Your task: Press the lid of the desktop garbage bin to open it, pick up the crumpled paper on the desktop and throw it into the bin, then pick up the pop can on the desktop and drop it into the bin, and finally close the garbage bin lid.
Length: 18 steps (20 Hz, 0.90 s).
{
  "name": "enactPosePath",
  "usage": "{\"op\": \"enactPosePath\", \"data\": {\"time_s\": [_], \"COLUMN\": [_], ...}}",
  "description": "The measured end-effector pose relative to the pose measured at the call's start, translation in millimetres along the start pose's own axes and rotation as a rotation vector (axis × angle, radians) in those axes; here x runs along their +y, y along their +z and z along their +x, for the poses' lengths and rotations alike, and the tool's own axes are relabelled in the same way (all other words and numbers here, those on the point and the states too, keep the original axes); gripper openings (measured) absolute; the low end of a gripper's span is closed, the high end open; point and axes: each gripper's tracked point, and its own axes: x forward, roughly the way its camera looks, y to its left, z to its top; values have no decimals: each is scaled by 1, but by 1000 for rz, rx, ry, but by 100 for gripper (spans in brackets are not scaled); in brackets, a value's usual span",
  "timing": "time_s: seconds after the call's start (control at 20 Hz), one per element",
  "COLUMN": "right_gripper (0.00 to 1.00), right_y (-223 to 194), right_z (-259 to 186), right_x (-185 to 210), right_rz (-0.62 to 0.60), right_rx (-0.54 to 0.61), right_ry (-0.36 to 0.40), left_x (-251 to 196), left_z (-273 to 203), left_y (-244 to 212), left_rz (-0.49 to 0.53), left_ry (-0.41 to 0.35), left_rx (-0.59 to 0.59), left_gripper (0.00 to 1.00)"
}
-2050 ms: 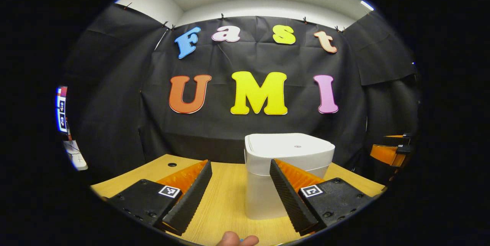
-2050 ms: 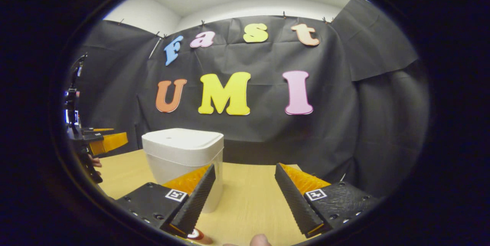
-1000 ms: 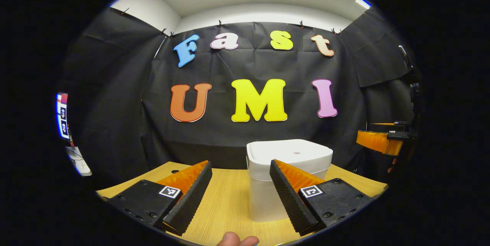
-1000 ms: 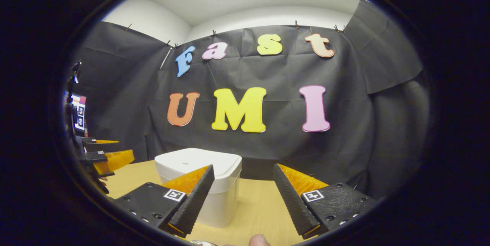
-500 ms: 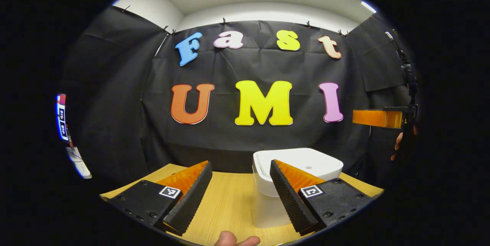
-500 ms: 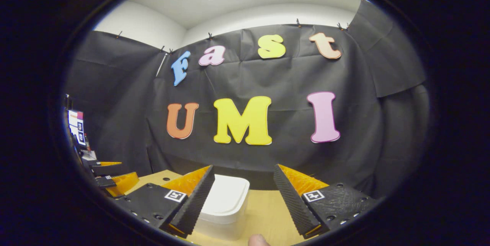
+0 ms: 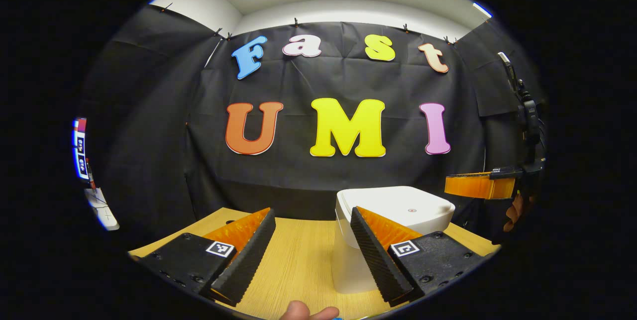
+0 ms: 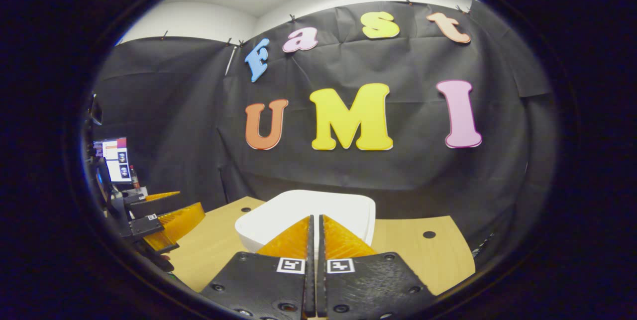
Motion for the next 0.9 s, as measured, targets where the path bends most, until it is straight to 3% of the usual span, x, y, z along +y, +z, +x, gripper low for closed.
{"op": "enactPosePath", "data": {"time_s": [0.15, 0.5, 0.7, 0.9], "right_gripper": [2, 0, 0, 1], "right_y": [-9, -13, -33, -36], "right_z": [4, 18, 25, 22], "right_x": [14, 3, 2, 3], "right_rz": [-50, -73, 3, -49], "right_rx": [11, -4, 75, 104], "right_ry": [19, -38, 12, 21], "left_x": [1, -4, -3, -2], "left_z": [-4, -13, -17, -16], "left_y": [-4, -18, -21, -17], "left_rz": [12, 56, 79, 84], "left_ry": [5, 5, 9, 12], "left_rx": [-8, 0, -5, -23], "left_gripper": [98, 98, 98, 98]}}
